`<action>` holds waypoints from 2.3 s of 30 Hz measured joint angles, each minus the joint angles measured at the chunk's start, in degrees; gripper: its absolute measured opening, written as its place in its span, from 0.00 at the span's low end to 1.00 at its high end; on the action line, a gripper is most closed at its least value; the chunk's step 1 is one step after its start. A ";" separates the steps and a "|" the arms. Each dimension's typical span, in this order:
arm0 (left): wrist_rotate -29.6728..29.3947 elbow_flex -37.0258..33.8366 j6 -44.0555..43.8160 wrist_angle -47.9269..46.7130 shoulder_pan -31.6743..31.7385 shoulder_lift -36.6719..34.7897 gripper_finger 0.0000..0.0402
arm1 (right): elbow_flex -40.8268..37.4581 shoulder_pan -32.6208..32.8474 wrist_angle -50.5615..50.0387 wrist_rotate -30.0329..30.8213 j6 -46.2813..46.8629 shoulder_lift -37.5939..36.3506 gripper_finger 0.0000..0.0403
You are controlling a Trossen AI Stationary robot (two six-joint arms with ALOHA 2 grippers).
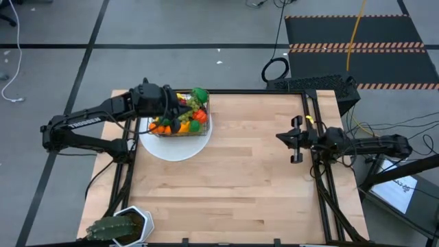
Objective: Build produce basket
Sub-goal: Return to Home Position
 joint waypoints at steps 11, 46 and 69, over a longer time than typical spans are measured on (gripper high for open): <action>0.02 -5.13 -3.40 2.81 -3.94 -0.11 0.01 | -0.19 0.00 -9.24 -0.33 -0.01 -7.62 0.00; 1.50 -7.22 -2.47 3.27 -5.14 -0.83 0.02 | -0.32 -0.02 -36.64 0.62 2.38 -17.26 0.00; 6.87 -35.24 -3.82 18.66 -8.05 -21.99 0.01 | -0.32 -0.02 -30.93 1.66 -2.42 -15.81 0.00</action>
